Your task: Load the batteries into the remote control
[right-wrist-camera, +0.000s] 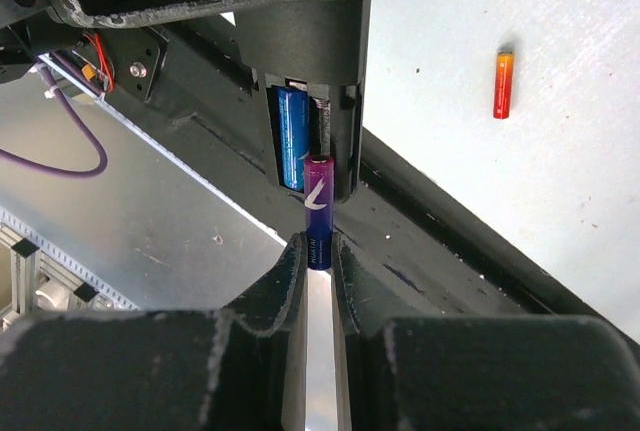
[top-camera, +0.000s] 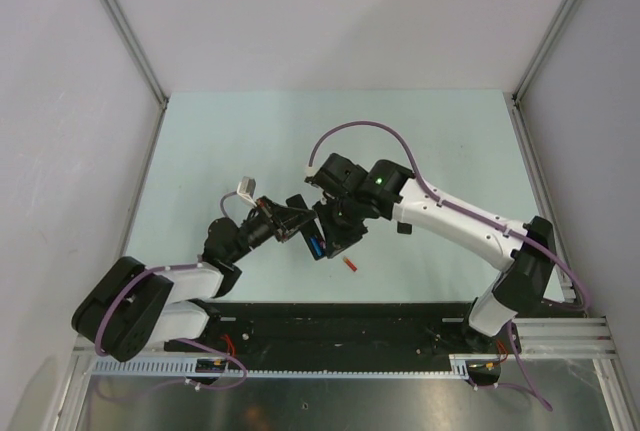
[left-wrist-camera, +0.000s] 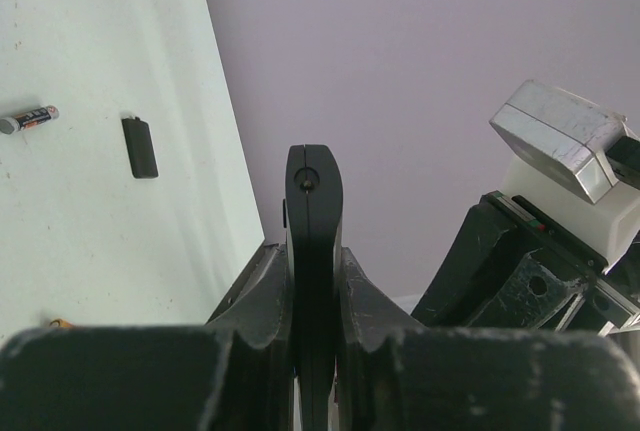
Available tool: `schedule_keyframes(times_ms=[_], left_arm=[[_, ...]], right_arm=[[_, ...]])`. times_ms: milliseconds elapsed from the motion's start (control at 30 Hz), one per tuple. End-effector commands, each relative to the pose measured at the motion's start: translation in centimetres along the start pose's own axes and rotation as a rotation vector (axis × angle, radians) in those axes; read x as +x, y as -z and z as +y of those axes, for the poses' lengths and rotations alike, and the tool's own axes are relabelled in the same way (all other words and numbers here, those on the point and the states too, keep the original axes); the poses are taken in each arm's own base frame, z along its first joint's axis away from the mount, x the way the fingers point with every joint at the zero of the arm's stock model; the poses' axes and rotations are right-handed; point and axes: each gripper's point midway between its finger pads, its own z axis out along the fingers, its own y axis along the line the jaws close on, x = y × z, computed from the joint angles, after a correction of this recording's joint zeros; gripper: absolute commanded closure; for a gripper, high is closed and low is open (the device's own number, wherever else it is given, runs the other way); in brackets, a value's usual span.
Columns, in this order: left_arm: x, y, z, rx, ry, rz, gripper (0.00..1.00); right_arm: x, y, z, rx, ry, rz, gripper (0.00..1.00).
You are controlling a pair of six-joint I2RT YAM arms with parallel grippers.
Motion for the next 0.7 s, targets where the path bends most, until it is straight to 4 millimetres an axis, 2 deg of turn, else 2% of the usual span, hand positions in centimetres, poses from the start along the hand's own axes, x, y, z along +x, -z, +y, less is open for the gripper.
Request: schedule_keyframes(times_ms=[0,267,667], left_arm=[[-0.6,-0.6,-3.3,0.114,-0.029,-0.011,1.0],[-0.5,-0.4,-3.6,0.13,-0.032,-0.012,1.0],[-0.1,-0.2,-3.9,0.141,-0.027,-0.004,1.0]], right_arm=[[-0.4,0.5,0.7,-0.019,-0.001,0.01,1.0],[-0.3,-0.1,0.6,-0.005,-0.005,0.023,1.0],[-1.5,-0.4,0.4,0.02,-0.019,-0.017,1.0]])
